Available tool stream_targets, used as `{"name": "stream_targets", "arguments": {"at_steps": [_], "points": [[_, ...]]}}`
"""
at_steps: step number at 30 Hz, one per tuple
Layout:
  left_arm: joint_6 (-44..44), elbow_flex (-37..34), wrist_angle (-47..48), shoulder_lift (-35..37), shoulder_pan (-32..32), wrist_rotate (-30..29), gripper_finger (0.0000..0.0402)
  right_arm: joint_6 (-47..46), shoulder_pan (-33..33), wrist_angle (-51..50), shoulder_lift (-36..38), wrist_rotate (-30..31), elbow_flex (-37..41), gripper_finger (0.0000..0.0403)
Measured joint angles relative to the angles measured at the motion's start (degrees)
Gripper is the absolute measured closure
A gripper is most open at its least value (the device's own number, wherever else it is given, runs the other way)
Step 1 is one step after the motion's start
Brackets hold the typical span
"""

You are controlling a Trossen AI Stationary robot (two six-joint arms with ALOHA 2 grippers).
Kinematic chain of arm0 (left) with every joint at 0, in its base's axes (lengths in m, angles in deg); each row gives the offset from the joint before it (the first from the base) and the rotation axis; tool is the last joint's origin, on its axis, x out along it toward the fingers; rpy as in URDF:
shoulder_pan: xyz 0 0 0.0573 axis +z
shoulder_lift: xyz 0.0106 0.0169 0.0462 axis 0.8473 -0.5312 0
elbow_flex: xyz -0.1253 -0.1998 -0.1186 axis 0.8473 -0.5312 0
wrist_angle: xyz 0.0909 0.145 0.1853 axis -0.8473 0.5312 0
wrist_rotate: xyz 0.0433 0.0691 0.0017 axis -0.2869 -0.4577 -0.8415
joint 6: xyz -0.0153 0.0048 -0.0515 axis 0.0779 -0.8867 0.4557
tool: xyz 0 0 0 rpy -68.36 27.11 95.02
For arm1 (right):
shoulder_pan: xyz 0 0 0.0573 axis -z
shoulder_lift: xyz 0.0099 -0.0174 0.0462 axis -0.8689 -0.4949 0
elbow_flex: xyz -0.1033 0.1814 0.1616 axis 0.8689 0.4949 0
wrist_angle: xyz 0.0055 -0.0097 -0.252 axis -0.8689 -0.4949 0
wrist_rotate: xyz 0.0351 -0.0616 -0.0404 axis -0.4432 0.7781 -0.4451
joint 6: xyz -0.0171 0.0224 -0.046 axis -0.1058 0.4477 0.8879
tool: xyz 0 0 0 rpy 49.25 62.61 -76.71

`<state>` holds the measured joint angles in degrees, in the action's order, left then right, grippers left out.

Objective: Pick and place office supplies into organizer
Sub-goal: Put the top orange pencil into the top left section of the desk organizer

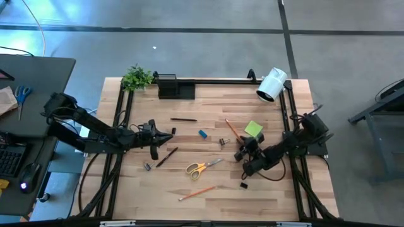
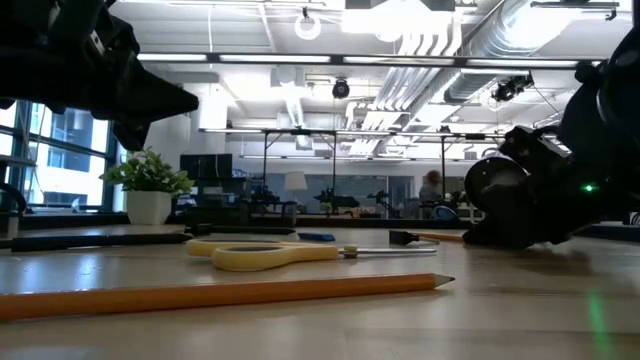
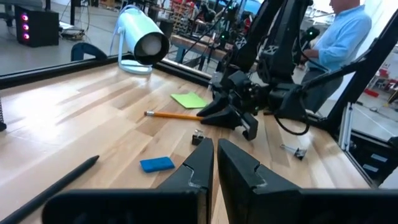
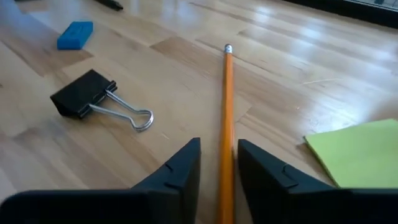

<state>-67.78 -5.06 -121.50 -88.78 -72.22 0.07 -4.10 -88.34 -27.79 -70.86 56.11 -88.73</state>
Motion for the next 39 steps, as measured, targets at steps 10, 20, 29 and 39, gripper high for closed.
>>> {"name": "stream_targets", "arguments": {"at_steps": [10, 20, 29, 39], "points": [[0.24, 0.0, 0.06, 0.0, 0.0, 0.0, 0.0389, -2.94, -0.42, 0.55, -2.36, 2.63, 0.0, 0.0378], [0.98, 0.0, 1.3, 0.0, 0.04, 0.0, 0.0389, 2.61, -3.36, -2.4, 6.63, 6.42, 0.45, 0.0397], [2.71, 2.25, 0.63, 0.0, 0.04, 2.46, 0.0389, 9.98, -12.3, -3.44, 21.72, 22.13, 0.44, 0.0397], [-5.24, 17.04, 10.08, -5.17, 1.24, 5.33, 0.0367, 18.73, -14.06, -1.66, 29.12, 26.43, 0.33, 0.0396]]}}
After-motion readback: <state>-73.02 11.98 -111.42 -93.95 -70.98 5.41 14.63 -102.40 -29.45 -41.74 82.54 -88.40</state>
